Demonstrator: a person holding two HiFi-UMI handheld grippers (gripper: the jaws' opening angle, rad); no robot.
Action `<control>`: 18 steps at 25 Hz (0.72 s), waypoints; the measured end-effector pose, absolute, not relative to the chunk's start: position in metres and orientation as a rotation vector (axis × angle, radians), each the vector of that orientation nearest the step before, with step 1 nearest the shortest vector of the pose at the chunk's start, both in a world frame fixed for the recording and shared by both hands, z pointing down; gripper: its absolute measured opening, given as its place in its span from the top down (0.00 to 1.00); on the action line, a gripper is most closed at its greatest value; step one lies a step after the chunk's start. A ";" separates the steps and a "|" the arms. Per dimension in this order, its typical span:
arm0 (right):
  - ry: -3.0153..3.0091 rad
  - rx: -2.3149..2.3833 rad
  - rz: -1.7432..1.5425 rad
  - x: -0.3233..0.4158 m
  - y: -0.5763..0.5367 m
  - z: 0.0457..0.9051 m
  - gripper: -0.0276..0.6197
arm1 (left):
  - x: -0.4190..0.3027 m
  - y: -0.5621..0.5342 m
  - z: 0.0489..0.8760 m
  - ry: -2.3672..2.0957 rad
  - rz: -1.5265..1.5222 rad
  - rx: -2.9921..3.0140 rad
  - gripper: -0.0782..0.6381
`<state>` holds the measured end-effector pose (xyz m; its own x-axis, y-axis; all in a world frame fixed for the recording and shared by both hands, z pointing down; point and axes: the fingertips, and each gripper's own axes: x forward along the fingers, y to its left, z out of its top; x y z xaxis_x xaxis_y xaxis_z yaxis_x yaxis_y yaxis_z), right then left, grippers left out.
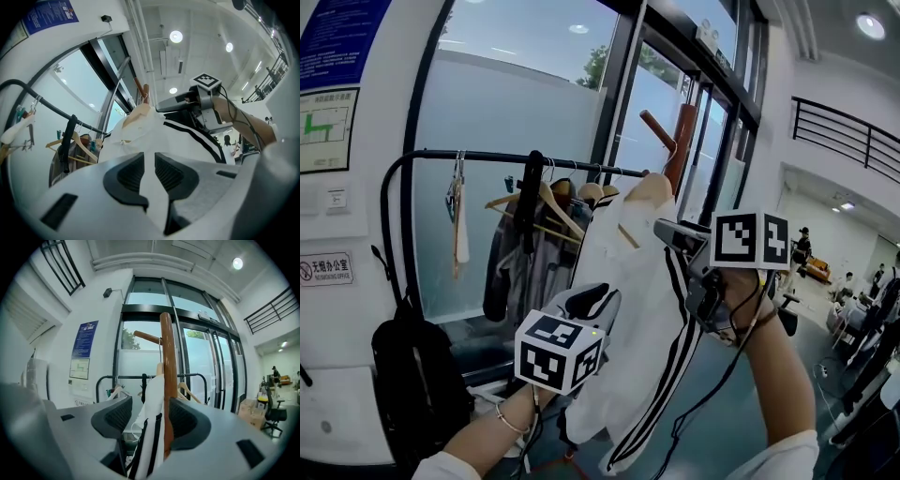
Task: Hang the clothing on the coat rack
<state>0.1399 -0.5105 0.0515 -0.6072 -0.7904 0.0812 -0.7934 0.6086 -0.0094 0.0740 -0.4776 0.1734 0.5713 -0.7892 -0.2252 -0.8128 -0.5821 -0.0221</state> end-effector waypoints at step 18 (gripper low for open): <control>-2.726 1.568 -0.241 0.187 -0.458 0.060 0.55 | 0.100 -0.461 0.217 1.286 0.307 -2.783 0.79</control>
